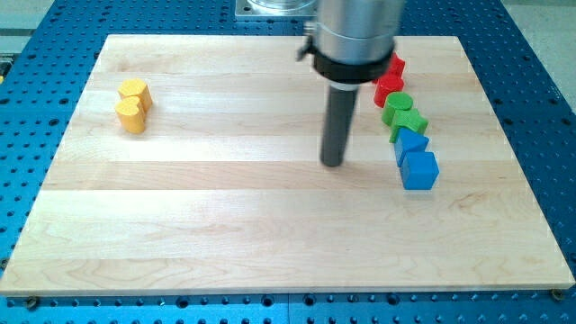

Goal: Move the heart to the top side of the vertical line of blocks

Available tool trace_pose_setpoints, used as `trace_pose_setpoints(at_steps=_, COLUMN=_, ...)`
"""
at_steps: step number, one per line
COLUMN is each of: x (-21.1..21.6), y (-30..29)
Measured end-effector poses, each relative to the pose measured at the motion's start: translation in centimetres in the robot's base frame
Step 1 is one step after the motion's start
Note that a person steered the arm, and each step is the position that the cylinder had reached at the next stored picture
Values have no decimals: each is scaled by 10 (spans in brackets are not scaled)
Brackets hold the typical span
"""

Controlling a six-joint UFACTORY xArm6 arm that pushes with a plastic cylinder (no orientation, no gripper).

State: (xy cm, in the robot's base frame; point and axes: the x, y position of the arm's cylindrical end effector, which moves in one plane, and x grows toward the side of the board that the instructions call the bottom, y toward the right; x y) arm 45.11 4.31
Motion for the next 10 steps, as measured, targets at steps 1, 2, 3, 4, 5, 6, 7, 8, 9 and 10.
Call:
trace_pose_setpoints(at_steps=1, x=-29, y=-46)
trace_pose_setpoints(at_steps=2, x=10, y=-144)
trace_pose_setpoints(at_steps=3, x=-7, y=-252)
trace_pose_setpoints(at_steps=4, x=-56, y=-283)
trace_pose_setpoints(at_steps=5, x=-86, y=-224)
trace_pose_setpoints(at_steps=6, x=-86, y=-117)
trace_pose_setpoints(at_steps=7, x=-60, y=-143)
trace_pose_setpoints(at_steps=8, x=-29, y=-103)
trace_pose_setpoints(at_steps=9, x=-70, y=-78)
trace_pose_setpoints(at_steps=10, x=-124, y=-36)
